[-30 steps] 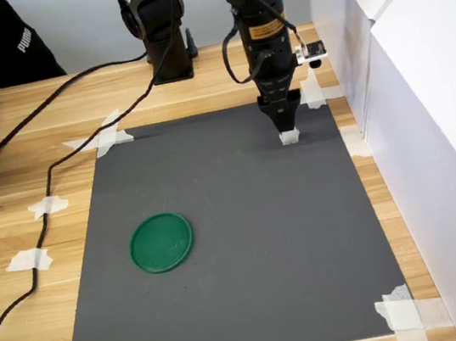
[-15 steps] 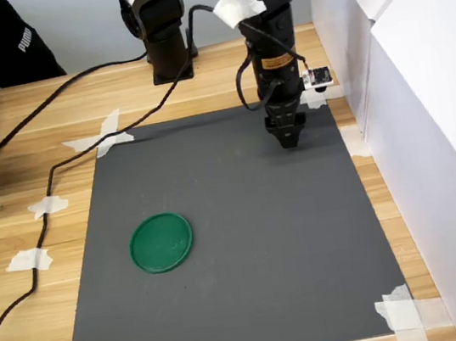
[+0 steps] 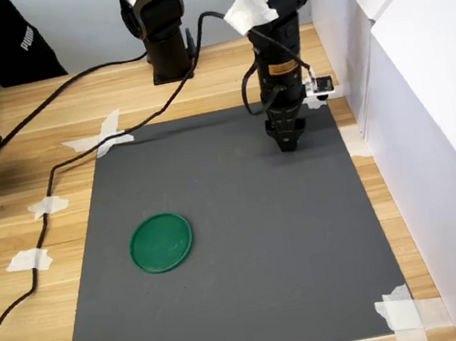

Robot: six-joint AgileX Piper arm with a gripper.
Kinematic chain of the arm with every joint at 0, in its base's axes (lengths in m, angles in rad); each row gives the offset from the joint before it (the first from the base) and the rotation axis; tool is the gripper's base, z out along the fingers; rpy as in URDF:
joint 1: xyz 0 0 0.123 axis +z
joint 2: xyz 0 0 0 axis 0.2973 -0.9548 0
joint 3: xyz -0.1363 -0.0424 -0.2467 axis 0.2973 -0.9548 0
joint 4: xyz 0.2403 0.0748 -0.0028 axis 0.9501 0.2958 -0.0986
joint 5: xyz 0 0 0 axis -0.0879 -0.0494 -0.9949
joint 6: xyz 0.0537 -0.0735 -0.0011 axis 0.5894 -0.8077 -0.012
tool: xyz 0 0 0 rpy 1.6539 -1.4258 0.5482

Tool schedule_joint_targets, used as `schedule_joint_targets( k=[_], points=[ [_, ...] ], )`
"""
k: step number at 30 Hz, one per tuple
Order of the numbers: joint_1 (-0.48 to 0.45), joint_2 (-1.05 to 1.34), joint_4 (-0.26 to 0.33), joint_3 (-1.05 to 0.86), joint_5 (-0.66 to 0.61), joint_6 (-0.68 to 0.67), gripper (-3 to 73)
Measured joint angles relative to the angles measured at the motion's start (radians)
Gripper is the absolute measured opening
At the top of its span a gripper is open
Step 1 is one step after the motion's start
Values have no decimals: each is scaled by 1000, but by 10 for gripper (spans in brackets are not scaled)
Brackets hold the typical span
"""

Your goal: Grasp a white terminal and put it on the green lid.

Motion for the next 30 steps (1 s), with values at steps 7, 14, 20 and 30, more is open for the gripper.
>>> schedule_joint_targets(
  k=[7, 14, 20, 30],
  points=[
    [0, 0, -3, 0, 19, 7, 485],
    [0, 0, -3, 0, 19, 28, 312],
    [0, 0, -5, 0, 21, 83, 122],
    [-12, 41, -25, 0, -48, 191, 87]
  ],
)
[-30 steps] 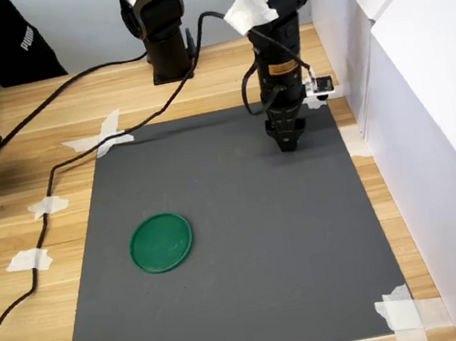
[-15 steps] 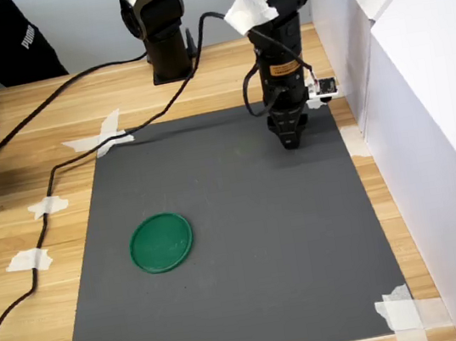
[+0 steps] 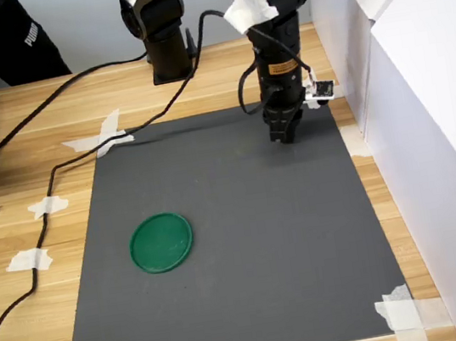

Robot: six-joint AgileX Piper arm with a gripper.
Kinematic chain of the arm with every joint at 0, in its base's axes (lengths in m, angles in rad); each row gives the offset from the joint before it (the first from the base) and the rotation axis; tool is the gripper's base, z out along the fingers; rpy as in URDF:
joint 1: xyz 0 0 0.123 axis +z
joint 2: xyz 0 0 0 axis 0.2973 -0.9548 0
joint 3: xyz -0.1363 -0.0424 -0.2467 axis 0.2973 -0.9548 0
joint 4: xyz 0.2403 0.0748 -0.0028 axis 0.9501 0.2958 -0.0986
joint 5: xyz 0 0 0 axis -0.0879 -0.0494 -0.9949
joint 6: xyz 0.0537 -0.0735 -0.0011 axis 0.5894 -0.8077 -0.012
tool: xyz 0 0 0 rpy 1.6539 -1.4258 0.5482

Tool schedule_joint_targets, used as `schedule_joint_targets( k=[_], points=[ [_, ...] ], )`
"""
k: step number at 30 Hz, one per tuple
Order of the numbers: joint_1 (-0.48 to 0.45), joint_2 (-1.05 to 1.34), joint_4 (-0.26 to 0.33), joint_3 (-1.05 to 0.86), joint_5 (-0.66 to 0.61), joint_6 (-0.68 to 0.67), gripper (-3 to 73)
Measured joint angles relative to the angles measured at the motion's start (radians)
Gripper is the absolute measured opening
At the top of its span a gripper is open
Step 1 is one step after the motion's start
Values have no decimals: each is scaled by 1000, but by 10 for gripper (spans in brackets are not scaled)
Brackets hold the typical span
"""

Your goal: Grasp a white terminal and put it on the green lid.

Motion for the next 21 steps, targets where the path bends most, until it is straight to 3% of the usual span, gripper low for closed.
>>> schedule_joint_targets(
  k=[10, 21],
  points=[
    [-235, 207, 22, 57, -97, 12, 87],
    [-490, 229, 22, 257, -264, -49, 87]
  ],
)
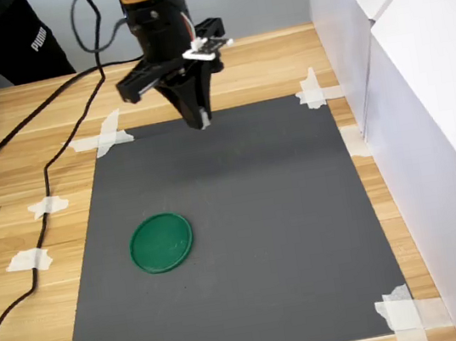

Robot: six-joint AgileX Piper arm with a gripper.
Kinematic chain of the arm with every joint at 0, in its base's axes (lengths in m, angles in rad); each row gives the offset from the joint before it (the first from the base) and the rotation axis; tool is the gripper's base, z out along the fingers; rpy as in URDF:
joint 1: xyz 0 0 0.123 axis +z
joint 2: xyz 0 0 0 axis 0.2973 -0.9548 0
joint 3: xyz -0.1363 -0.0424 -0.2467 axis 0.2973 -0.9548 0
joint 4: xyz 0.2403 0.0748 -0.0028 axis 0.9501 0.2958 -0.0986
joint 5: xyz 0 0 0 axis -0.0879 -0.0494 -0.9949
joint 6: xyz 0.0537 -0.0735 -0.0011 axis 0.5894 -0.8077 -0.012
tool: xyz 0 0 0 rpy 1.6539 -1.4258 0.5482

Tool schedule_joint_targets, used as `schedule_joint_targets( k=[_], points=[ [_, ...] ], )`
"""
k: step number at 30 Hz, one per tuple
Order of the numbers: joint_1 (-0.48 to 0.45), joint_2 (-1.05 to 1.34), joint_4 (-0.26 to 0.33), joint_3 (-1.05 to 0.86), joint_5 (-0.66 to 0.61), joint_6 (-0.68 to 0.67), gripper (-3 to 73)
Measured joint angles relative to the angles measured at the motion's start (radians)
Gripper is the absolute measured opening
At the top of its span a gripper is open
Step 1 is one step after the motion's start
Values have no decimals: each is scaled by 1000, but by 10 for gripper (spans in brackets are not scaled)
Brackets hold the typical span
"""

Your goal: Grasp a white terminal and put it on the green lid.

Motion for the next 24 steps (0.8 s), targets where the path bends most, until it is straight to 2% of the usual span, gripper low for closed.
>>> schedule_joint_targets(
  k=[7, 12, 24],
  points=[
    [-171, -10, 0, 2, -12, -77, 87],
    [-256, -49, -3, 2, 5, -116, 87],
    [-281, -250, -28, 2, 167, -127, 87]
  ],
)
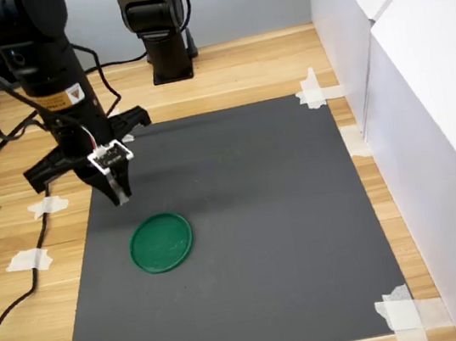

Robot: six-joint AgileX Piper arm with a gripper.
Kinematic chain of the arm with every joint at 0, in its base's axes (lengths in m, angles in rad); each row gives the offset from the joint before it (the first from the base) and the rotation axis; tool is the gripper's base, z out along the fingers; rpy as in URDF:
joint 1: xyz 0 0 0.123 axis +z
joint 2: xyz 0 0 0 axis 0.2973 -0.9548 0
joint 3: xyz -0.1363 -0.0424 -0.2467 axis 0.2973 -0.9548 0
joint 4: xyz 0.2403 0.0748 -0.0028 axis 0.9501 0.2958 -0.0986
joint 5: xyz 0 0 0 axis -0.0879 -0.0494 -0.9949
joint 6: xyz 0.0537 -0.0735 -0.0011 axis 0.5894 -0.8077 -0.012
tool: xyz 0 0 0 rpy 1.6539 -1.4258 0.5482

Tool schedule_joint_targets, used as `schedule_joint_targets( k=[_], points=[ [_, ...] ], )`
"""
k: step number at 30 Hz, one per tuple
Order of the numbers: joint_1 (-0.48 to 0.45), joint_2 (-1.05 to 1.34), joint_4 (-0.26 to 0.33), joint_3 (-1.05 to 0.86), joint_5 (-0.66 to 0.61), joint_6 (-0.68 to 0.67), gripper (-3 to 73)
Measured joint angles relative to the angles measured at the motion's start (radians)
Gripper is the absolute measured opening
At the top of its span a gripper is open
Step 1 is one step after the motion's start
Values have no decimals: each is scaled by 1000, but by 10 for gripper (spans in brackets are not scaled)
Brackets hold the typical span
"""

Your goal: Grasp a white terminal and put it on the green lid.

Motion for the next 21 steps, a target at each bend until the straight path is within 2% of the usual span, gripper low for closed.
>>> schedule_joint_targets(
  k=[9, 17, 21],
  points=[
    [0, -88, 11, 3, 85, -106, 87],
    [0, -101, 126, 4, 90, -255, 87],
    [1, -121, 147, 9, 90, -280, 87]
  ],
)
